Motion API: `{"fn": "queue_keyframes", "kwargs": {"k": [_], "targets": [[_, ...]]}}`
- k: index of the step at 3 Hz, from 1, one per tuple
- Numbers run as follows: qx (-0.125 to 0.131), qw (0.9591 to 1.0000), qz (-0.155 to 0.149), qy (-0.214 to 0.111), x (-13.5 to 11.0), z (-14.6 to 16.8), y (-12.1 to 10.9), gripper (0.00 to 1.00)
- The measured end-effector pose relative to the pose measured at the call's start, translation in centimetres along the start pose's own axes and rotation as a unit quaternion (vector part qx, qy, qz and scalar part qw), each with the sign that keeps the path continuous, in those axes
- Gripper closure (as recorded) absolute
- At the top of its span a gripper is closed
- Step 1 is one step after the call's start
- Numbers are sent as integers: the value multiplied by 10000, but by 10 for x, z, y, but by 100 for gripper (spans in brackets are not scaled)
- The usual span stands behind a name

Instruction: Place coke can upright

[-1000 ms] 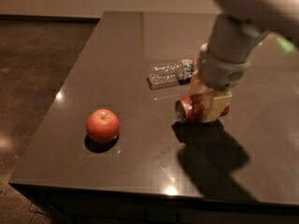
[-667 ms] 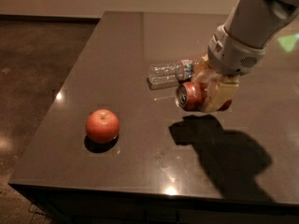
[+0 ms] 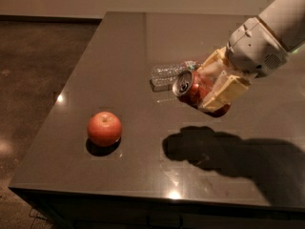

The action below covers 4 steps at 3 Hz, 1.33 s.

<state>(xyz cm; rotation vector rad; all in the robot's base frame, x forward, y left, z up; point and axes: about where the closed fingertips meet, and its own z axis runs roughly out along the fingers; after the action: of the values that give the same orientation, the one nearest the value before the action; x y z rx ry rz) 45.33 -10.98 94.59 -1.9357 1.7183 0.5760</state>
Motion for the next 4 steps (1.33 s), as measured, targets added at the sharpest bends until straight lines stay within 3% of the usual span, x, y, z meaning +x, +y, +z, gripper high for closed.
{"fn": "queue_keyframes", "kwargs": {"k": [1,2,3,4], "targets": [[99,9972,201,-707,-10,0,8,100],[215,9884,403,-1448,-15,5,11,100],[305,9745,644,-2128,-13,17,9,100],[414,9611,884,-2584,-9,31,8,100]]}}
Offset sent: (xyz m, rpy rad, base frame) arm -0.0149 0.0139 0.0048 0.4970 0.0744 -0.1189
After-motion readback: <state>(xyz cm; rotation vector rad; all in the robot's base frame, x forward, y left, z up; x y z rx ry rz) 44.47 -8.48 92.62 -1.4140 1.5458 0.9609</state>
